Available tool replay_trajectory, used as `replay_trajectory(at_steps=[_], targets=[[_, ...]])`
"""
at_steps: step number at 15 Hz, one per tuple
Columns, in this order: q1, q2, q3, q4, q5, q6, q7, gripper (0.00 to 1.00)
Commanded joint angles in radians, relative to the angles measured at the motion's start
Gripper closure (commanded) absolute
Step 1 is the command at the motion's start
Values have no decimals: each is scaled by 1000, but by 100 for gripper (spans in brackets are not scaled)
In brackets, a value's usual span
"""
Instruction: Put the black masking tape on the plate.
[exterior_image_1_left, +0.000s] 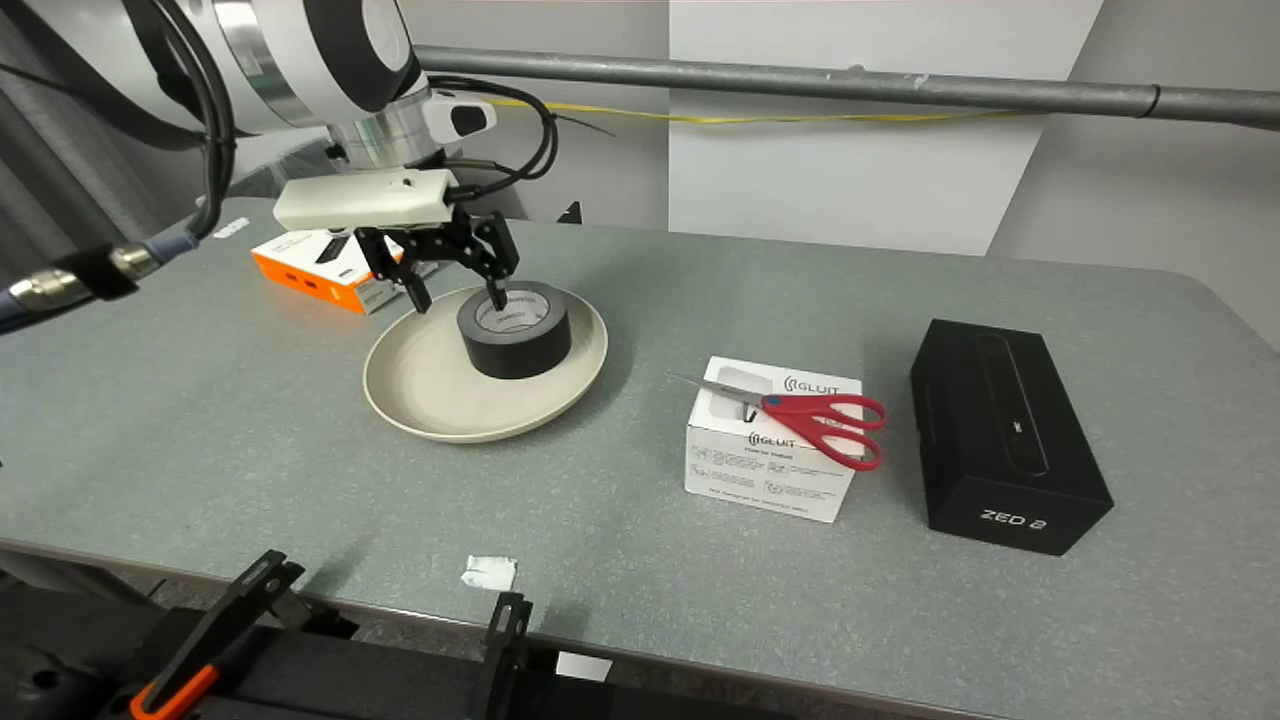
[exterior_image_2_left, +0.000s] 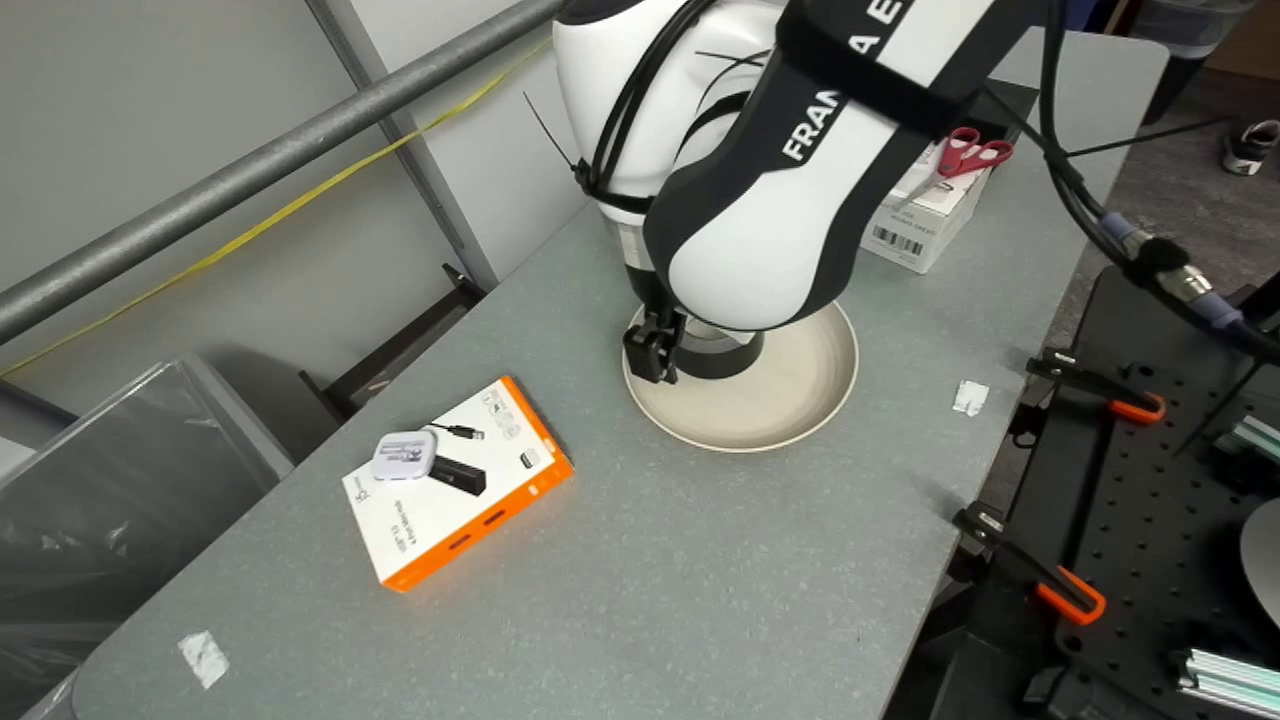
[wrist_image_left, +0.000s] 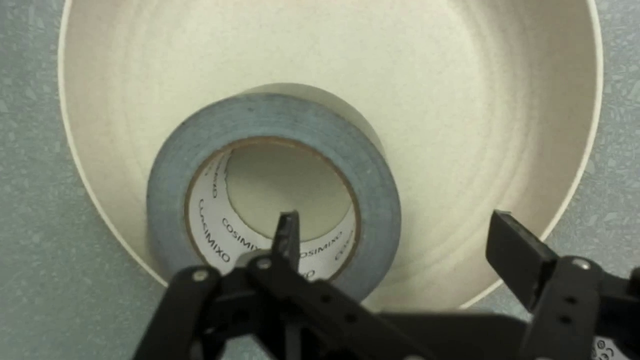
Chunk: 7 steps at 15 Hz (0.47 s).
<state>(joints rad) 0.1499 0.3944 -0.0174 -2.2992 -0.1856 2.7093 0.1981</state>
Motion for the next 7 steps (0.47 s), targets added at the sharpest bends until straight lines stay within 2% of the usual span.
replay_trajectory(at_steps=[1,2,3,7], targets=[[-29,-24,30,-4,62,5,-47,0],[-33,-26,36,1,81,-4,-48,0],[-3,-9,8,2,44,-2,-18,0],[-4,-8,8,1,47,-2,-19,0]])
